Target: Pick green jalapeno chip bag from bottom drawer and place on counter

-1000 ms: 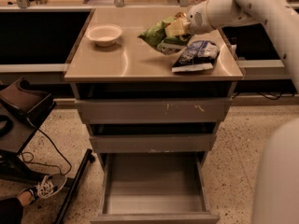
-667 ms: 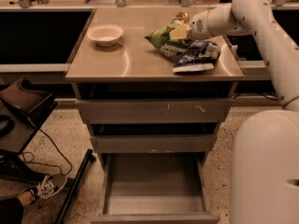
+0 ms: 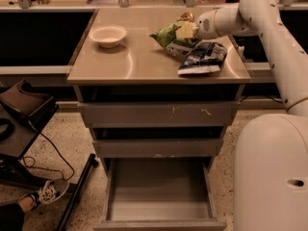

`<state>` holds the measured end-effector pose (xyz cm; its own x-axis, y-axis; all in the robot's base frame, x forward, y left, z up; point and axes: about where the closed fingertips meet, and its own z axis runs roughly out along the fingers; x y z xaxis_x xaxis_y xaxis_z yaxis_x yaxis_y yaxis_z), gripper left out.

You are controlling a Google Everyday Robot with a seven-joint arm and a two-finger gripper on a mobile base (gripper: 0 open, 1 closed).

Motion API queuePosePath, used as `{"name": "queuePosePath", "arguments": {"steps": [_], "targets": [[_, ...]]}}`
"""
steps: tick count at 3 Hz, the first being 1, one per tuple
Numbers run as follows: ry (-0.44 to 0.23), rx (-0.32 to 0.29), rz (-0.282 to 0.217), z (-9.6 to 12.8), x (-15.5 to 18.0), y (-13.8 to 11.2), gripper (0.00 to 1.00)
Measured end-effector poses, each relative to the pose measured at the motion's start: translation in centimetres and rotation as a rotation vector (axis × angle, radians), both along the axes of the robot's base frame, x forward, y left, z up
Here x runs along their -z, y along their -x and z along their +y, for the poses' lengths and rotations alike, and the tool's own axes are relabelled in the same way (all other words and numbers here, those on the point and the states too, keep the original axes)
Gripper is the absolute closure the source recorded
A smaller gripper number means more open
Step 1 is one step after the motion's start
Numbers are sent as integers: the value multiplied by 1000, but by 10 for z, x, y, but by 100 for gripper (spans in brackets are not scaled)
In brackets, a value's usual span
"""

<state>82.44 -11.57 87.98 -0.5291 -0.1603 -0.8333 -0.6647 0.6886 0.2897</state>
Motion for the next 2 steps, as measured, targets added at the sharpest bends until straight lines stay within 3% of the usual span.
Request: {"name": "queuePosePath", "arguments": {"steps": [2], "targets": [[0, 0, 0, 0, 0, 0, 11]]}}
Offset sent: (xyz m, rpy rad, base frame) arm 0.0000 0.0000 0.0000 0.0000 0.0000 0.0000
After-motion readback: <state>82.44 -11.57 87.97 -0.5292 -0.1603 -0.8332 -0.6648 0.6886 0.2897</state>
